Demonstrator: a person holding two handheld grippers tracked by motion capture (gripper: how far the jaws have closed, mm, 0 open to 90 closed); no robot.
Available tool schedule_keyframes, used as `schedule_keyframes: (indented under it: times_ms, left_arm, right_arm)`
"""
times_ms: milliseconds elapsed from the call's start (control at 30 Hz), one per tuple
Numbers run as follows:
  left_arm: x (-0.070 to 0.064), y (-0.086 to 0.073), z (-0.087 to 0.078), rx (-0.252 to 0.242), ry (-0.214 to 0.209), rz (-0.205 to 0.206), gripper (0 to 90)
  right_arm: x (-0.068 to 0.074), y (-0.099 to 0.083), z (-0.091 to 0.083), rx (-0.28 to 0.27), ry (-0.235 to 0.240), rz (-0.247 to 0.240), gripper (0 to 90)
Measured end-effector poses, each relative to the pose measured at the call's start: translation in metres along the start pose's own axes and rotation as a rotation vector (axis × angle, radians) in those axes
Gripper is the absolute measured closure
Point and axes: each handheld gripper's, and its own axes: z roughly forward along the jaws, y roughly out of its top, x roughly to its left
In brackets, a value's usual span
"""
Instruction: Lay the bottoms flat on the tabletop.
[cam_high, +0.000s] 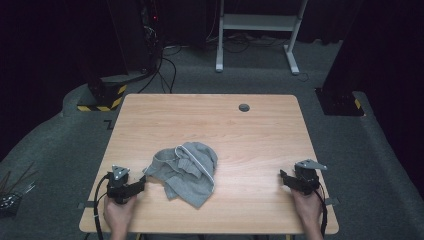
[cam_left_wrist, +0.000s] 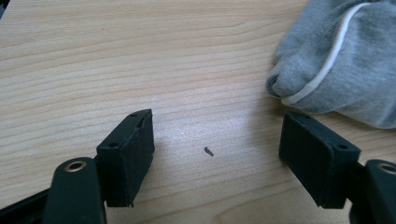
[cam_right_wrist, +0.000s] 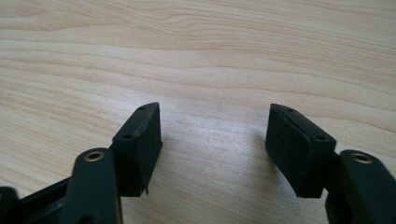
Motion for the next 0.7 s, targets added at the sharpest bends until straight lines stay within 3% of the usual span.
schedule_keyframes:
  times_ms: [200,433,700]
  left_arm:
    - [0.0026,-0.0013,-0.0019,-0.01,-0.002,-0.023,29.4]
    - [0.0001,-0.0013,-0.0016,-0.005,0.007,-0.01,29.2]
    - [0.0033,-0.0022,-0.0031,-0.017,-0.029,-0.045,28.7]
  right_arm:
    - [0.0001,0.0,0.0002,0.0,-0.001,0.0,34.4]
    - [-0.0001,0.0002,0.0003,0.003,-0.003,0.005,33.7]
    - [-0.0002,0.0003,0.0006,0.002,-0.003,0.007,33.6]
